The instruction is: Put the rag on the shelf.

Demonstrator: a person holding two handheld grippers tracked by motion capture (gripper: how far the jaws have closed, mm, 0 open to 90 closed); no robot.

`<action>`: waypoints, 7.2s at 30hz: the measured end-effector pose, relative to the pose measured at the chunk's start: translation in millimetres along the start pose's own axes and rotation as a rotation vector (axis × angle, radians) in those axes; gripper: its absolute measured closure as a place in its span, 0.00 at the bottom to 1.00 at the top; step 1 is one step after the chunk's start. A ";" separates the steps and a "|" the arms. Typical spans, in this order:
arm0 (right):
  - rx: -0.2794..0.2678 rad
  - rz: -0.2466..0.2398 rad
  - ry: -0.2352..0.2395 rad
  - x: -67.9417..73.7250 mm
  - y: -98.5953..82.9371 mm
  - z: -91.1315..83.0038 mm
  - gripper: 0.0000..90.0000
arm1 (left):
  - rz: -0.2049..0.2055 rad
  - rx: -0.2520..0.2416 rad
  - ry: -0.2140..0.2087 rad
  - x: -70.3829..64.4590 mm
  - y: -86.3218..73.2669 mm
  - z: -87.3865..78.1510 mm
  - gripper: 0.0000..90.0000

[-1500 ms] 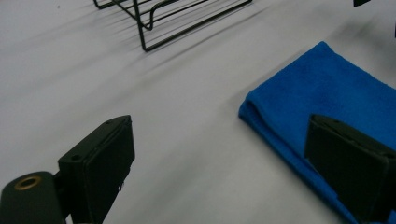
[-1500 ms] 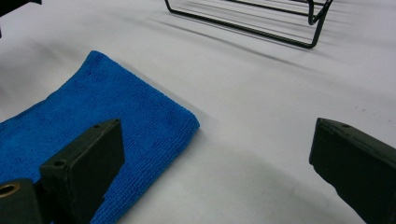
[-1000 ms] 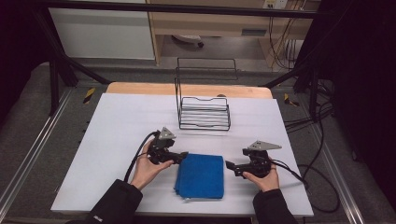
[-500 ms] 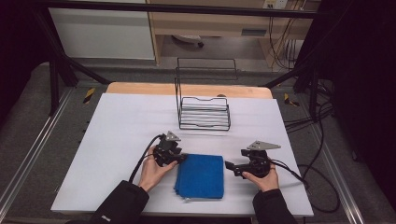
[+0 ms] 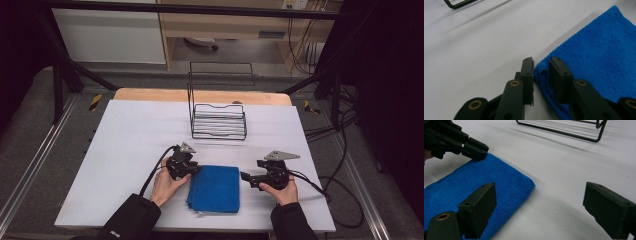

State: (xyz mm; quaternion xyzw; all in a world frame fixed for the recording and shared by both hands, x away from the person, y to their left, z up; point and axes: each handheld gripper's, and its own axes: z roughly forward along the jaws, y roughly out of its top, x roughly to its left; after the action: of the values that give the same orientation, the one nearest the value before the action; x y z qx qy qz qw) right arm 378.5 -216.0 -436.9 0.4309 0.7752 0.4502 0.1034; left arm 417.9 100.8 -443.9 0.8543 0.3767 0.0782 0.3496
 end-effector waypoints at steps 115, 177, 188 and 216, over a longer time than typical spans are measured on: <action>-0.265 -0.119 0.023 51.5 60.7 -38.1 0.97 | 0.038 -0.453 -0.029 -25.5 18.6 -100.7 0.95; -0.609 -0.255 -0.141 61.5 198.3 -99.2 0.97 | 0.046 -0.844 0.015 -12.1 143.9 -170.3 0.95; -0.644 -0.268 -0.161 62.3 226.1 -109.1 0.97 | 0.057 -0.883 0.035 -11.2 168.3 -187.7 0.95; -0.690 -0.258 -0.178 48.6 276.2 -106.8 0.97 | 0.054 -0.935 0.075 2.5 216.3 -203.9 0.95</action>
State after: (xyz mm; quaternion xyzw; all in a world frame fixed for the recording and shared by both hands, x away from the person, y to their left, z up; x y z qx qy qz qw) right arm 449.2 -182.3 -147.2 0.3070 0.6139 0.6288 0.3653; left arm 466.1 110.2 -150.8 0.6113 0.2911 0.2793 0.6808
